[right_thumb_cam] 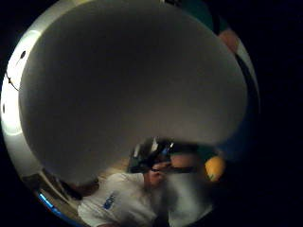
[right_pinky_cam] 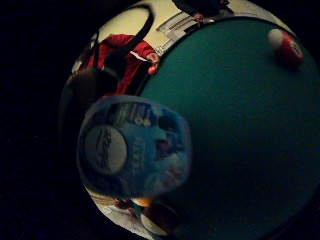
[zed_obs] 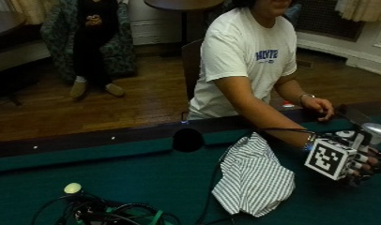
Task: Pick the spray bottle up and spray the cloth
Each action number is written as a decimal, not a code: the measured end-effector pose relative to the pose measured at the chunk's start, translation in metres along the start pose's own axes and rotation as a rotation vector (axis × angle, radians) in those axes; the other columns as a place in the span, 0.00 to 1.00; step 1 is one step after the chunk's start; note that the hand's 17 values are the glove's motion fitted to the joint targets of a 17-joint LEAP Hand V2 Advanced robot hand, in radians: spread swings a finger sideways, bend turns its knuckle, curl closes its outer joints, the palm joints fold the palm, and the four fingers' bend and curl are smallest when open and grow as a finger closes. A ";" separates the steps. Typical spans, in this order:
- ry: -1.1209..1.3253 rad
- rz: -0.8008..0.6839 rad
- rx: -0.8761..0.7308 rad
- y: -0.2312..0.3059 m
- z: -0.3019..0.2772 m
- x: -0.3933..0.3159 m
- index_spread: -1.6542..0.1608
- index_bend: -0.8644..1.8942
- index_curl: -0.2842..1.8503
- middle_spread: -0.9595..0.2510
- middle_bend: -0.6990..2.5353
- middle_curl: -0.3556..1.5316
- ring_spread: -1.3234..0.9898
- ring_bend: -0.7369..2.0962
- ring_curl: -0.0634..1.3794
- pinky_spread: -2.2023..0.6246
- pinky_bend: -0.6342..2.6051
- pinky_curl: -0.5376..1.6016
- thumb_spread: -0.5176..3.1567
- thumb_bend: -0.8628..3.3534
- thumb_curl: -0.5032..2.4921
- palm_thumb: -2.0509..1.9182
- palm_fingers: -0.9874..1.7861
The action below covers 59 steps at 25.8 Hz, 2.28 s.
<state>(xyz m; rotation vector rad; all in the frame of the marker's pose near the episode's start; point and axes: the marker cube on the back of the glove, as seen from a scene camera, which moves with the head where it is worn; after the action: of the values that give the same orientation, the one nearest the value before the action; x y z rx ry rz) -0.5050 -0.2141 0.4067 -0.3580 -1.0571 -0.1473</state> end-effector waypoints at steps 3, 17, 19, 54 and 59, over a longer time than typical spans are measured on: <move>0.214 0.018 -0.038 0.013 -0.017 0.009 0.73 0.36 0.41 0.66 0.36 0.44 0.50 0.45 0.35 0.77 0.33 0.45 0.34 0.17 0.40 0.67 0.56; 0.789 -0.070 -0.084 0.092 -0.149 -0.023 0.68 0.35 0.31 0.68 0.30 0.39 0.51 0.40 0.27 0.85 0.33 0.42 0.38 0.19 0.33 0.58 0.46; 0.817 -0.084 -0.094 0.104 -0.162 -0.028 0.68 0.35 0.30 0.68 0.30 0.39 0.51 0.40 0.27 0.85 0.33 0.42 0.38 0.19 0.32 0.58 0.46; 0.944 -0.157 -0.223 0.220 -0.196 -0.044 0.67 0.36 0.25 0.71 0.28 0.38 0.52 0.40 0.26 0.86 0.31 0.41 0.40 0.20 0.28 0.57 0.49; 0.942 -0.157 -0.227 0.221 -0.194 -0.046 0.67 0.36 0.25 0.71 0.28 0.37 0.52 0.40 0.27 0.86 0.31 0.41 0.40 0.20 0.28 0.56 0.49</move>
<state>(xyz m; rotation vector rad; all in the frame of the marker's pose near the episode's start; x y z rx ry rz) -0.3045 -0.0797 0.2333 -0.3516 -0.1312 -0.5222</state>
